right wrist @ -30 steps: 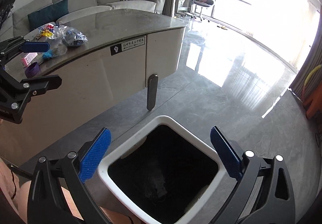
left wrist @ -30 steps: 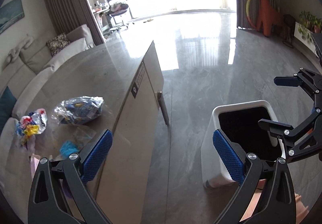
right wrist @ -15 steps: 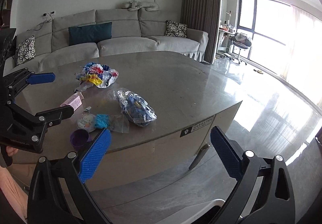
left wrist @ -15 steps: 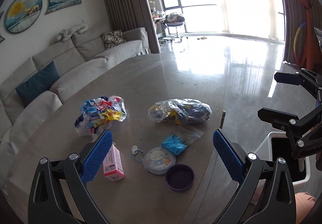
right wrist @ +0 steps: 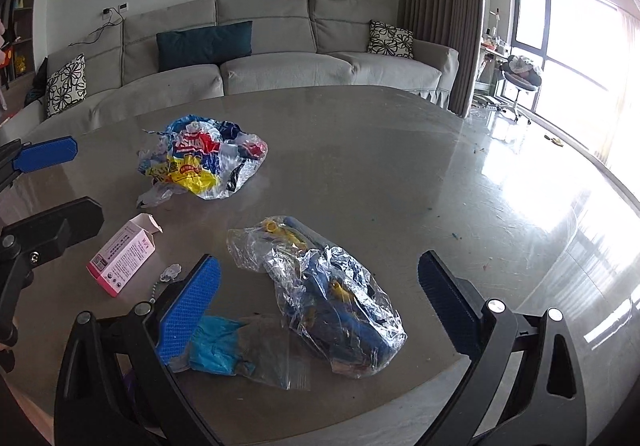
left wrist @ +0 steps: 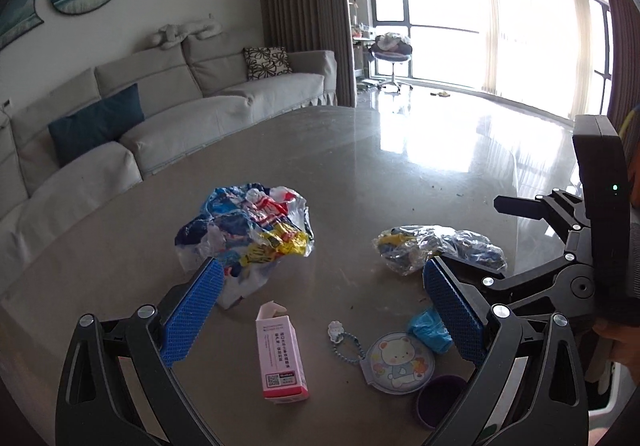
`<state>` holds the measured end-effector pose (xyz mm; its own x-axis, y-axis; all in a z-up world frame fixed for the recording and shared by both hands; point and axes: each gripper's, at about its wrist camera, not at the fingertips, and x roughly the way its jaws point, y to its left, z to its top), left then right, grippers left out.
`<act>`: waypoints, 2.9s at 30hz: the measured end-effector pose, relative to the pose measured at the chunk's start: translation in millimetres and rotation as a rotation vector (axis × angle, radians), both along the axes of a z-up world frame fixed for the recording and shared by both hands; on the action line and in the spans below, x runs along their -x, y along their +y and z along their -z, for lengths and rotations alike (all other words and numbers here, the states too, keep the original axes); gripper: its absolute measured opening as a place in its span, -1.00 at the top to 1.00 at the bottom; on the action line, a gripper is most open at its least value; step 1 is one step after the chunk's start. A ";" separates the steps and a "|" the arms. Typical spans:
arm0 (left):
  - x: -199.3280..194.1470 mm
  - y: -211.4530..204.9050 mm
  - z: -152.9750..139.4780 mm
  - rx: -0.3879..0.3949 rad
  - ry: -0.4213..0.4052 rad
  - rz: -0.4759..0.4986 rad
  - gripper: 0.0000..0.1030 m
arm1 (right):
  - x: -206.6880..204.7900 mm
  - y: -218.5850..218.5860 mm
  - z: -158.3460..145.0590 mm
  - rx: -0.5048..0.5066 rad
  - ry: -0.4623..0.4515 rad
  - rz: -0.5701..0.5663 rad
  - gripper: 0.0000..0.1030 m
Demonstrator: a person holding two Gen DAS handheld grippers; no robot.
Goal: Collect trash
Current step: 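Move both open tools back over the coffee table trash, then grasp the clear plastic bag holding a blue toy with the right gripper, then grasp the purple round lid with the left gripper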
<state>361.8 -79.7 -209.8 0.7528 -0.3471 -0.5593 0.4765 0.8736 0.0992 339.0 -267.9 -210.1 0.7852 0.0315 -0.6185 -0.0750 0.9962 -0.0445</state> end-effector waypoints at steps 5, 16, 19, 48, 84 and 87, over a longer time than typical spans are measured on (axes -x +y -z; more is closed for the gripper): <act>-5.0 3.0 15.0 -0.019 0.028 -0.017 -0.91 | -15.1 -8.2 24.5 -0.035 0.049 0.004 -0.91; 13.2 -7.9 14.2 -0.041 -0.005 0.025 -0.91 | -20.9 -26.5 42.8 -0.078 0.129 0.015 -0.56; 17.4 -10.5 14.3 -0.043 -0.005 0.032 -0.91 | -21.5 -23.3 43.9 -0.041 0.137 0.010 -0.54; 29.9 -14.8 15.8 -0.037 0.008 0.017 -0.91 | -8.1 -22.5 -2.7 0.008 0.052 0.064 0.69; 81.4 -36.1 87.0 -0.006 0.226 -0.177 0.12 | 85.1 -12.7 -49.3 0.022 -0.079 0.110 0.68; 79.3 -34.5 83.9 0.009 0.260 -0.159 0.13 | 88.4 -12.0 -50.3 0.025 -0.082 0.110 0.68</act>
